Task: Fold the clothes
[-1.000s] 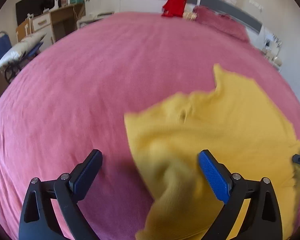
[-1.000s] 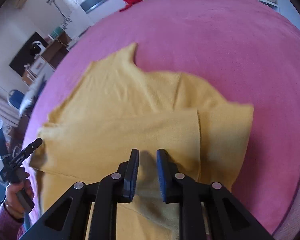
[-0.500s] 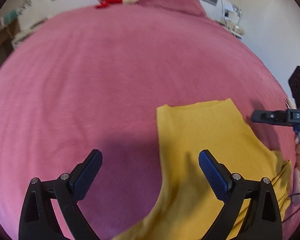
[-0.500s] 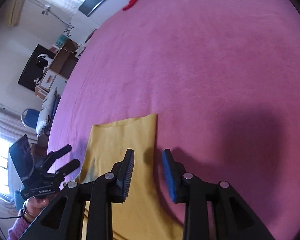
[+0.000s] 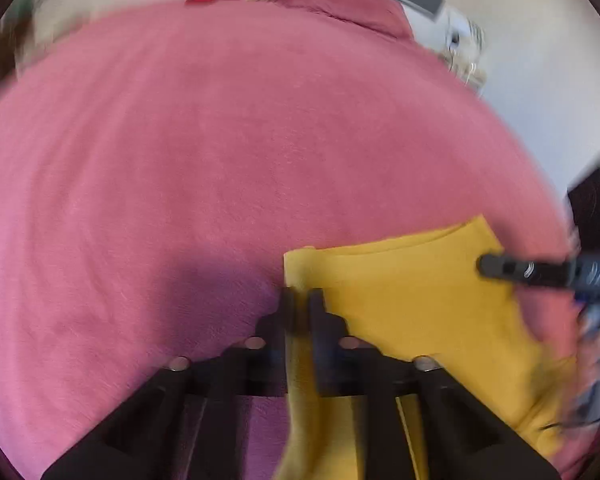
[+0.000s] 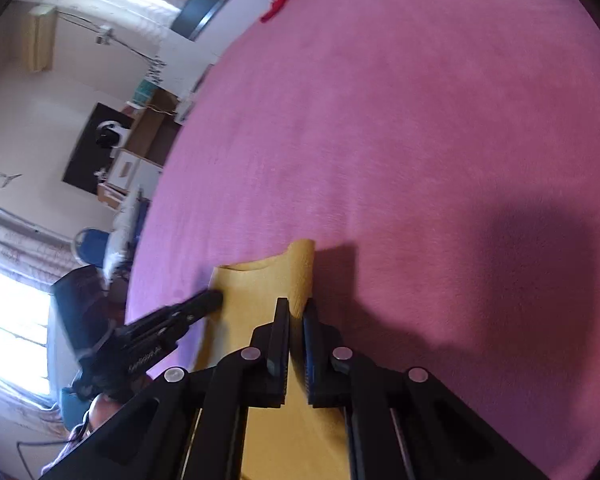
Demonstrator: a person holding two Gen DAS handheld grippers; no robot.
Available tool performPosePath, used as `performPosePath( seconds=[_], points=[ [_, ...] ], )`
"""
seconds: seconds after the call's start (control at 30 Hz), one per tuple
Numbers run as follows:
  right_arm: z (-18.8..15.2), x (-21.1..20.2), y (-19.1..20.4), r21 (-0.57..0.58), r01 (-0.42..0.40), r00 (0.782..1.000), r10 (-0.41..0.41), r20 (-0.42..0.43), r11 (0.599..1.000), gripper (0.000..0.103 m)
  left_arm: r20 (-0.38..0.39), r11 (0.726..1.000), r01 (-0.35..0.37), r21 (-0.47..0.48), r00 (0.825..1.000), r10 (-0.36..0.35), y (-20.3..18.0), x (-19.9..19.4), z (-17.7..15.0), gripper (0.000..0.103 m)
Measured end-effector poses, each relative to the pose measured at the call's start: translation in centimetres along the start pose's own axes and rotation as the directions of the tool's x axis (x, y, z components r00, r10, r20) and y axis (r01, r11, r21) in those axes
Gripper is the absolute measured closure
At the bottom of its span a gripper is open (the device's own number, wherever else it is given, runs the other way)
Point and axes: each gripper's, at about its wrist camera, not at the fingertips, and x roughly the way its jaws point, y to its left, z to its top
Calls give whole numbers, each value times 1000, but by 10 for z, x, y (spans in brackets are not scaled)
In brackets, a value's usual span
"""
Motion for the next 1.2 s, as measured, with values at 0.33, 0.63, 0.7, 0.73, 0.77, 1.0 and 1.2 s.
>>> performPosePath(
  seconds=[0.33,0.63,0.7,0.73,0.77,1.0,1.2],
  points=[
    [-107,-70,89,-338,-88,995,66,-75,937,98,160,980,191,59,967,-198,-3,-111,-95,95],
    [-269,-62,32,-354,165,946,-250,-208,920,80,77,977,151,151,984,-164,-3,-145,-291,91],
    [-284,-73,26,-300,158,958,-219,-186,941,80,23,981,105,165,994,-110,0,-149,-327,91],
    [-286,-81,26,-270,163,965,-210,-154,949,80,22,984,78,161,996,-82,3,-153,-339,91],
    [-289,-89,26,-241,168,972,-201,-122,956,80,37,987,69,147,997,-75,6,-158,-346,91],
    [-257,-75,28,41,158,987,-158,-11,987,76,156,999,-32,-4,987,32,8,-153,-287,56],
    [-253,-28,24,114,96,994,-90,-57,989,77,136,986,11,-167,991,12,29,-127,-265,48]
  ],
)
